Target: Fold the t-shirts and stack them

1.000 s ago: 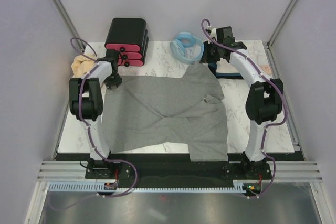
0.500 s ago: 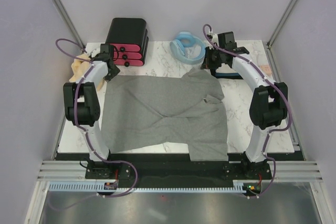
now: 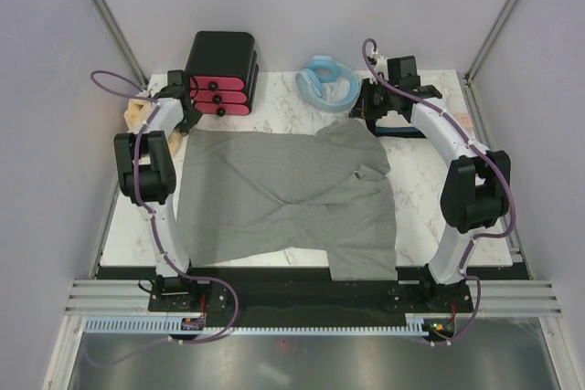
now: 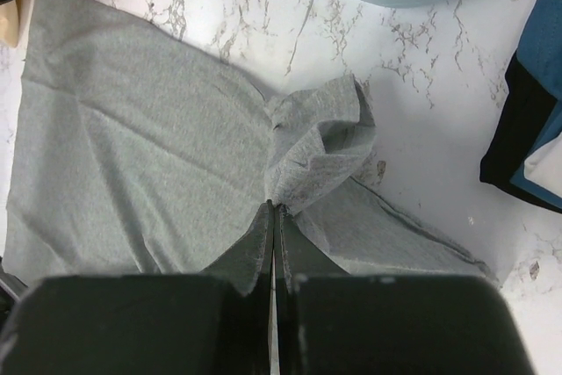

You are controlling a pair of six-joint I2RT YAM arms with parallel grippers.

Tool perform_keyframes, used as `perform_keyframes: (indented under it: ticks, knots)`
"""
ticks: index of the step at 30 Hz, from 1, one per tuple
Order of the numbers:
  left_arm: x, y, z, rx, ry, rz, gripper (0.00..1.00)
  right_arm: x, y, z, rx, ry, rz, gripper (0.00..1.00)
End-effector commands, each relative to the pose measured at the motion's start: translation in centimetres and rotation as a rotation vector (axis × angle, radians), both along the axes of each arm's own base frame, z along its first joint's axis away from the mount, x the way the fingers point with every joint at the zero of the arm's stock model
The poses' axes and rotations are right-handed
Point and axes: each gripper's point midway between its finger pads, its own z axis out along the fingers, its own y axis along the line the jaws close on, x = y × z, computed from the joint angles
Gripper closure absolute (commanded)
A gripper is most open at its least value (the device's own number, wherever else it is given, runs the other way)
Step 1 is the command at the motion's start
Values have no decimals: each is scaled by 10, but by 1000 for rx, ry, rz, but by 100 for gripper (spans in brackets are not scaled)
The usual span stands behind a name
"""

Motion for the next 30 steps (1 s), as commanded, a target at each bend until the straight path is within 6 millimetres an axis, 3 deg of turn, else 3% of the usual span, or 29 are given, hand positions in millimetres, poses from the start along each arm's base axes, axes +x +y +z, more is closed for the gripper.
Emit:
perform_keyframes:
  ticks: [1,9,16,25,30]
  knots:
    - [23,-4,11,9,-46,-22,50,5,8,24,62,-61,22,100]
    - [7,-8,-18,-21,55,1,50,0,5,26,59,-68,21,100]
    - [1,-13,-31,-16,100,-6,51,0,5,33,75,-82,25,100]
    - [5,-11,-35,-1,128,-18,50,0,2,40,91,-88,26,100]
    - [7,-11,-22,-2,100,17,47,-1,2,41,97,-87,30,100]
